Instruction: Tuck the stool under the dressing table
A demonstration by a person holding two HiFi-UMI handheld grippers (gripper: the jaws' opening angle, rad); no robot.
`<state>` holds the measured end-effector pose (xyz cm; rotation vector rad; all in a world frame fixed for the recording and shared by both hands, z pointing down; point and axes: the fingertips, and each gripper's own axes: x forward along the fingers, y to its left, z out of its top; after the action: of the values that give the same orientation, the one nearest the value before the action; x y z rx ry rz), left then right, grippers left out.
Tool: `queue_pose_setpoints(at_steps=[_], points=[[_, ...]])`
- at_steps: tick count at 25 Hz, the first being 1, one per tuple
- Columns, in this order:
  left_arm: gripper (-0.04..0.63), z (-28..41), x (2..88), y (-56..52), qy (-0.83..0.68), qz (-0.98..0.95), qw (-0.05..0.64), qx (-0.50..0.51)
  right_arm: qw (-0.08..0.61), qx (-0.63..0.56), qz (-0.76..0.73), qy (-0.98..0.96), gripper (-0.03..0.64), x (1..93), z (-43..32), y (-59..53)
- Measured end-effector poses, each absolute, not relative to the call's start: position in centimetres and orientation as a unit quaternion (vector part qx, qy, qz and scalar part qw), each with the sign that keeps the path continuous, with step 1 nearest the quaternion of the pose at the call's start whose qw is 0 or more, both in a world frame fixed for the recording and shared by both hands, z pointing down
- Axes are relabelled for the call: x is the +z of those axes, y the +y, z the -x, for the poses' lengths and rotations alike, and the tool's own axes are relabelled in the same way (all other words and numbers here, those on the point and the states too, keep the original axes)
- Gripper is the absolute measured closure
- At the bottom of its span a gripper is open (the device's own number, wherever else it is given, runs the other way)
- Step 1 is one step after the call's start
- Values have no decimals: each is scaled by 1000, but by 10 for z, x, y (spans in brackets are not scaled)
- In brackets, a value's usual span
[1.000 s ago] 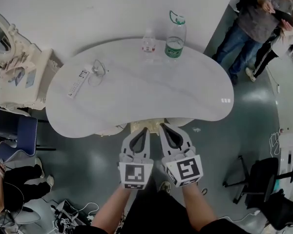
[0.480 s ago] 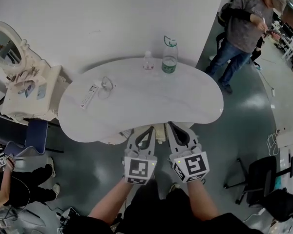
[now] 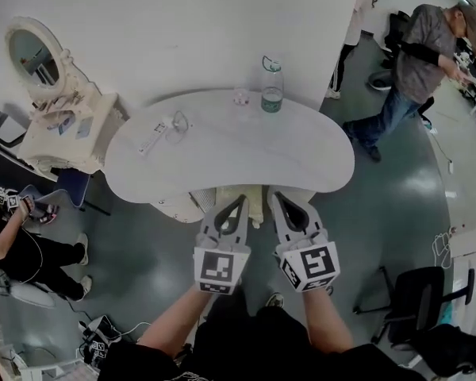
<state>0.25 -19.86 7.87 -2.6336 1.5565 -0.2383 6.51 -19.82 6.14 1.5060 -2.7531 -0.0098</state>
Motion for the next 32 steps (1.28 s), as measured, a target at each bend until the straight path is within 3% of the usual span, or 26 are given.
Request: queue_pose_setpoints(at_steps=[14, 32], points=[[590, -78, 62, -95, 489, 866, 64, -85, -20, -9, -493, -870, 611, 56, -148, -105], [590, -48, 56, -98, 472, 877, 60, -58, -5, -32, -498, -866, 611, 50, -112, -100]])
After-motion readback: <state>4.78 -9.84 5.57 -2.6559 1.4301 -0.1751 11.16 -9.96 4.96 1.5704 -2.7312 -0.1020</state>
